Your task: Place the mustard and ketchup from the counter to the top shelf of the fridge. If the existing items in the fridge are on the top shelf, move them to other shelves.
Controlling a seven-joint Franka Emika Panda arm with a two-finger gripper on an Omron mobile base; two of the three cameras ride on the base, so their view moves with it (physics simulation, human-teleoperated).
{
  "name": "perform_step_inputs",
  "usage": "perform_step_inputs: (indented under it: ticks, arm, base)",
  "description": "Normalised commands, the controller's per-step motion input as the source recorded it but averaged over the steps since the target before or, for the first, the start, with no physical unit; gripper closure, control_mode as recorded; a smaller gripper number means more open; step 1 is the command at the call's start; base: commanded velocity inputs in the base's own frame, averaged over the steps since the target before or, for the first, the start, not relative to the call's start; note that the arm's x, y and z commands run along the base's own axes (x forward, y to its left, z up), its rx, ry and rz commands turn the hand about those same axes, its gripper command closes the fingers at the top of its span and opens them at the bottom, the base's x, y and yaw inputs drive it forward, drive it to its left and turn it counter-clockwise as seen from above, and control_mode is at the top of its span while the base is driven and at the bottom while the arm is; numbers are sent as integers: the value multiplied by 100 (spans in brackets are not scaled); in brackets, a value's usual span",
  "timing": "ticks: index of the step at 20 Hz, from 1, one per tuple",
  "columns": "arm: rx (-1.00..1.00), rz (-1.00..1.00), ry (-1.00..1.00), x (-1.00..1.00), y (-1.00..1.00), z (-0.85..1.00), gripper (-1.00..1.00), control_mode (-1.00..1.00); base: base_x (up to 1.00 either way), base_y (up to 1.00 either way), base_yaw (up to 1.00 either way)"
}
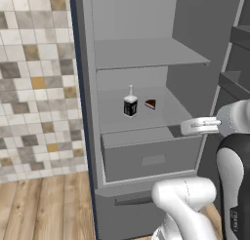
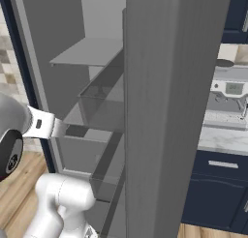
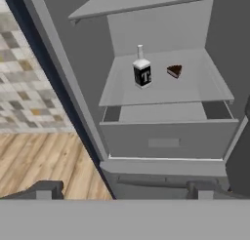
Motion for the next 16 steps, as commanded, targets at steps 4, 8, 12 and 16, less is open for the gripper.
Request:
perform_step_inputs:
  ticks: [4, 8, 12, 16]
  arm:
    - [0, 0, 0, 0, 0, 0, -100, -100]
    - [0, 3, 0, -47, 0, -3, -100, -100]
    - [-2, 4, 0, -50, 0, -9, -100, 100]
    - [0, 0, 0, 0, 0, 0, -100, 100]
  base:
    - [0, 0, 0]
    - [0, 0, 0]
    - [-50, 0, 4]
    - [-100, 0, 6]
